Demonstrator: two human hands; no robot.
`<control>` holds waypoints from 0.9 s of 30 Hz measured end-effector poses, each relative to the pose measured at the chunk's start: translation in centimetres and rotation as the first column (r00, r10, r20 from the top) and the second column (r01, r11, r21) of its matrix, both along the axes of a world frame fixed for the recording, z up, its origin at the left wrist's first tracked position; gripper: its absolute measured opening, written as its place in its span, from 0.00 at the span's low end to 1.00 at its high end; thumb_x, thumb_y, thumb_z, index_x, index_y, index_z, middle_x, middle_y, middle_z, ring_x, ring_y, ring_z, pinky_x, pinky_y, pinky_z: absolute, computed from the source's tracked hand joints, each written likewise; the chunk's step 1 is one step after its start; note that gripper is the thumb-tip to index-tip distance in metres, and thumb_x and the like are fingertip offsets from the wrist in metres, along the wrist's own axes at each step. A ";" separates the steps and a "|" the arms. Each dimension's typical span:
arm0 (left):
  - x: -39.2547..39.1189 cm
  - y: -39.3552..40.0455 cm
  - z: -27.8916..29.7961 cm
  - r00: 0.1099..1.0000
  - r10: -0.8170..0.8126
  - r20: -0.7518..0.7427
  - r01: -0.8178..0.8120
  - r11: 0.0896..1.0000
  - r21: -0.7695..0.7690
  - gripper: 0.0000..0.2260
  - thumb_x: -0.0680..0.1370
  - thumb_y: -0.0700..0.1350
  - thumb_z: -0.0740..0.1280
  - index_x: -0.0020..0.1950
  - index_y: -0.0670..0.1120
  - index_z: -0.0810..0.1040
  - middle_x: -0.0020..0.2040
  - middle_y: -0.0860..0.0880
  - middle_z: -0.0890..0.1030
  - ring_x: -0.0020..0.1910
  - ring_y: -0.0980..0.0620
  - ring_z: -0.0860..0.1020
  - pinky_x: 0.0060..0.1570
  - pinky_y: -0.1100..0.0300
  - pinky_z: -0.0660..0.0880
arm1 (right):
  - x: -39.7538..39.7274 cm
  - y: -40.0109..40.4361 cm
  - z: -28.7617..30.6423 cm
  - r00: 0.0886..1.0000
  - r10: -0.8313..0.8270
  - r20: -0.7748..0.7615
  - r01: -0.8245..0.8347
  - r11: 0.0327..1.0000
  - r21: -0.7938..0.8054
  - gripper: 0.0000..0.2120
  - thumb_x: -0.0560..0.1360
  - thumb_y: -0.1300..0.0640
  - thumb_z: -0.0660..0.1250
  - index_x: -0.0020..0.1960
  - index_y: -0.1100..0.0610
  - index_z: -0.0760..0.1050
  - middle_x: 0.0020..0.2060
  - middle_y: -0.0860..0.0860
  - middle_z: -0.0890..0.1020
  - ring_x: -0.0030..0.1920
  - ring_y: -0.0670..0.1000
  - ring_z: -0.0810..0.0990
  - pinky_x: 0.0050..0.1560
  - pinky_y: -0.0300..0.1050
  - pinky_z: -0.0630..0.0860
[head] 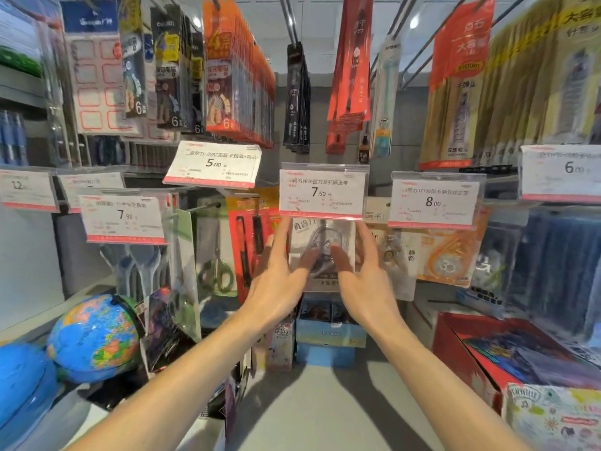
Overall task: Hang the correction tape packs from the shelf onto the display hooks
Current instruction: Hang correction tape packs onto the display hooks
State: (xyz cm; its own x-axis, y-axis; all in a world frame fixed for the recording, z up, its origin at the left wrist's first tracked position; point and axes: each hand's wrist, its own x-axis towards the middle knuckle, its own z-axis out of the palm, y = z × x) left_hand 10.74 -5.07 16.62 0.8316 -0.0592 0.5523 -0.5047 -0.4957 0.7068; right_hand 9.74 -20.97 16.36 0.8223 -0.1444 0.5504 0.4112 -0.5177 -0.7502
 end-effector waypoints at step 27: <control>0.1 -0.6 -0.4 0.993 0.089 0.078 -0.090 0.996 0.006 0.30 0.83 0.60 0.62 0.81 0.66 0.50 0.82 0.57 0.61 0.57 0.70 0.74 0.57 0.56 0.76 | -2.2 -8.2 -1.4 0.990 -0.142 0.015 0.142 0.990 -0.010 0.34 0.80 0.51 0.69 0.81 0.41 0.57 0.80 0.51 0.65 0.77 0.58 0.69 0.72 0.56 0.71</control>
